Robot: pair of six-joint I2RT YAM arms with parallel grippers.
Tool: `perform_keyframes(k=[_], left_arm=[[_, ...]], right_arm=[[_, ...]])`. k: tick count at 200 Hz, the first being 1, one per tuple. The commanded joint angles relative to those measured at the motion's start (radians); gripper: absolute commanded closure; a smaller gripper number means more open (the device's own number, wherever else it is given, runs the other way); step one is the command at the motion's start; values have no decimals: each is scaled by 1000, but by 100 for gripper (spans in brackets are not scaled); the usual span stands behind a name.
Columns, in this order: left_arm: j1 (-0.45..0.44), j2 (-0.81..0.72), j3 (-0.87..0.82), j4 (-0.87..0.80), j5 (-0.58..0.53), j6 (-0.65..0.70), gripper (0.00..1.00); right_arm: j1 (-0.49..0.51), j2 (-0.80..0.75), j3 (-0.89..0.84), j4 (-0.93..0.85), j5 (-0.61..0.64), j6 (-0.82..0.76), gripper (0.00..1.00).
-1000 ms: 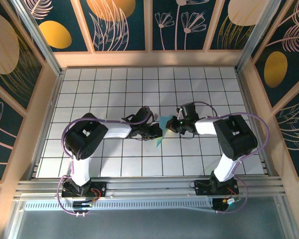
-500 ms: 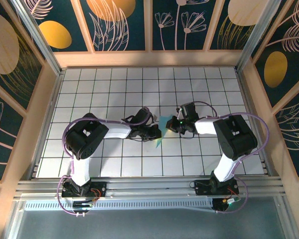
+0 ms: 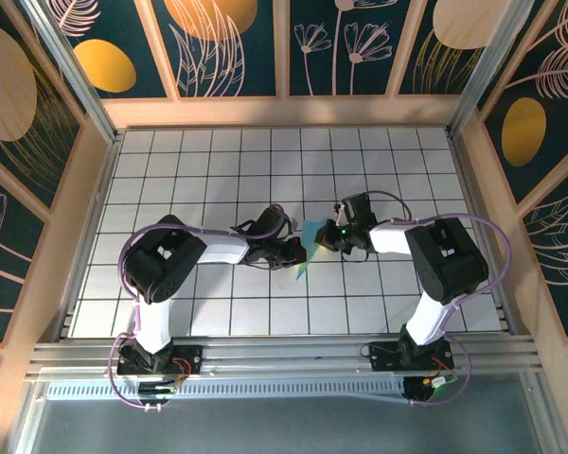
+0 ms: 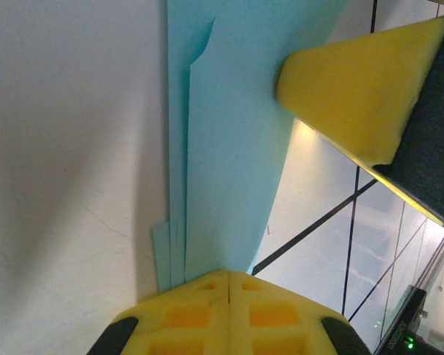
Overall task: Fold a paper plane with a square sheet of paper (fold left side to right side)
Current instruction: Fold the wing for the fifth time at the center of the table.
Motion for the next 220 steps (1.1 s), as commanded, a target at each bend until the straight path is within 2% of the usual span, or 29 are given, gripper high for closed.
perform_keyframes(k=[1, 36, 70, 125, 220], left_arm=[[-6, 36, -23, -90, -63, 21, 100], [-15, 50, -8, -133, -113, 38, 100], [-21, 53, 5, -179, -163, 52, 100], [-28, 66, 42, -228, -202, 64, 100], [-30, 68, 56, -292, -248, 82, 100]], right_arm=[[4, -56, 48, -41, 24, -41, 100], [4, -130, 3, -24, 21, -49, 100], [23, -147, -80, 64, -16, -12, 100], [59, -67, -91, 157, -21, 17, 100], [40, 22, -48, 118, 41, -26, 100]])
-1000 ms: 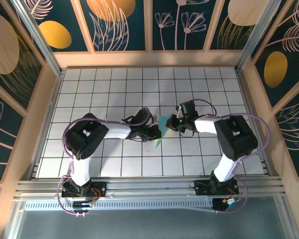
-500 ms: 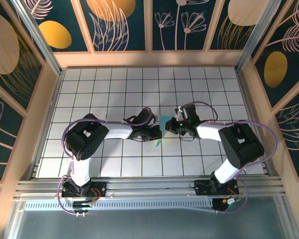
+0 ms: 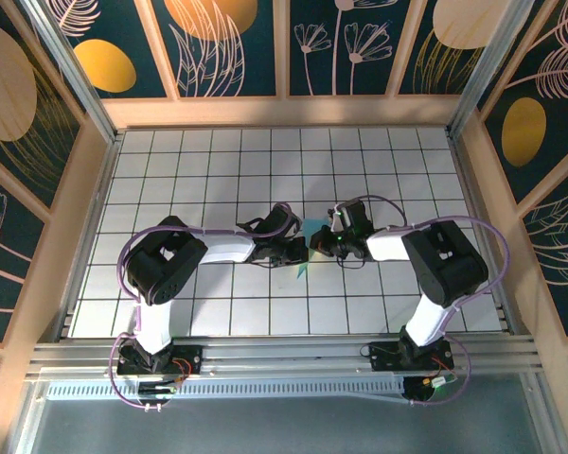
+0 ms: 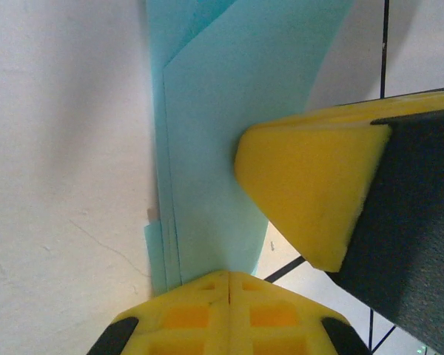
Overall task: Fold a paper plane with a square sheet of paper (fold left side to right side)
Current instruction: Fold the wing for the fifth time at the center of the table.
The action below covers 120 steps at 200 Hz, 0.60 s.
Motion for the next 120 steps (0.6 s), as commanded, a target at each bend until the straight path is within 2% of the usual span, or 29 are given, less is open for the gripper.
perform_keyframes(k=[1, 120], left_arm=[[8, 63, -23, -161, -119, 23, 100], [8, 69, -48, -158, -127, 23, 100]], right_arm=[[-15, 32, 22, -6, 43, -31, 100], [-165, 115, 131, -61, 7, -123, 100]])
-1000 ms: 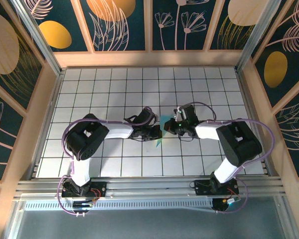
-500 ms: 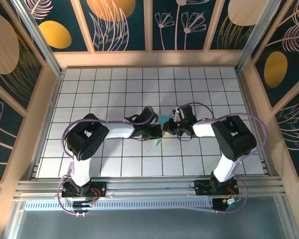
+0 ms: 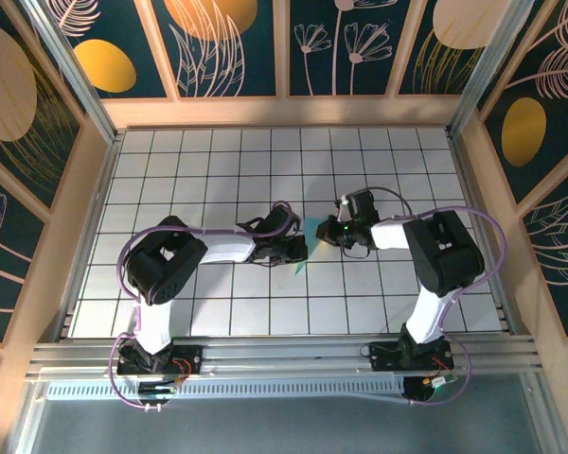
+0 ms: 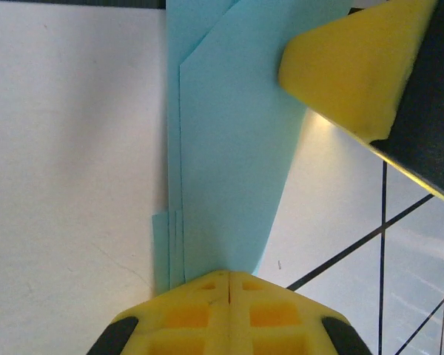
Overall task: Fold a paper plane with a square sheet of paper (fold left side to right side)
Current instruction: Fold the wing for the fifth time at the center of the table.
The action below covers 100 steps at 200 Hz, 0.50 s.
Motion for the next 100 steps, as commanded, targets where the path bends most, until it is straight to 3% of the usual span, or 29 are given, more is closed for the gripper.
perform_keyframes(k=[1, 100], left_arm=[[8, 68, -51, -163, -85, 16, 100], [8, 55, -63, -136, -80, 7, 100]], right_arm=[[-58, 43, 43, -21, 66, -50, 100], [-190, 121, 177, -95, 49, -120, 100]])
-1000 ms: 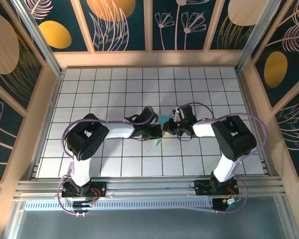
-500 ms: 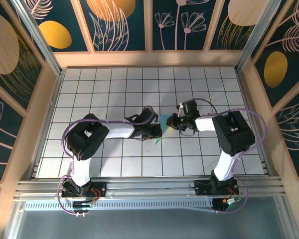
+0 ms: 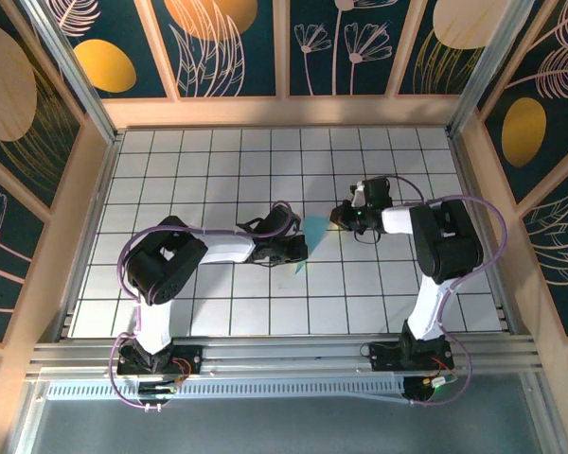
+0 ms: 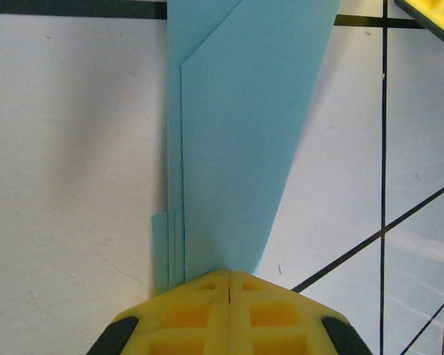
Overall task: Fold a paper plane with a square sheet of paper (fold left side to right side)
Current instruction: Fold the wing for the fifth time at the center of the table.
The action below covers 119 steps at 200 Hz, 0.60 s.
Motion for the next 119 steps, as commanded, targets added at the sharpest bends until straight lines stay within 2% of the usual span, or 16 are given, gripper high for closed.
perform_keyframes(k=[1, 38, 60, 89, 119], left_arm=[[8, 54, -55, -153, -75, 6, 100], [7, 41, -81, -105, -56, -6, 100], [8, 38, -75, -100, -55, -6, 100], [7, 28, -77, -90, -55, -10, 100], [8, 28, -73, -86, -49, -12, 100]], right_arm=[[-43, 32, 49, -38, 74, -48, 100], [-53, -49, 80, -103, 97, -73, 100], [-43, -138, 30, -114, 79, -53, 100], [34, -250, -92, -87, 37, 42, 100], [140, -260, -179, 9, -10, 171, 100]])
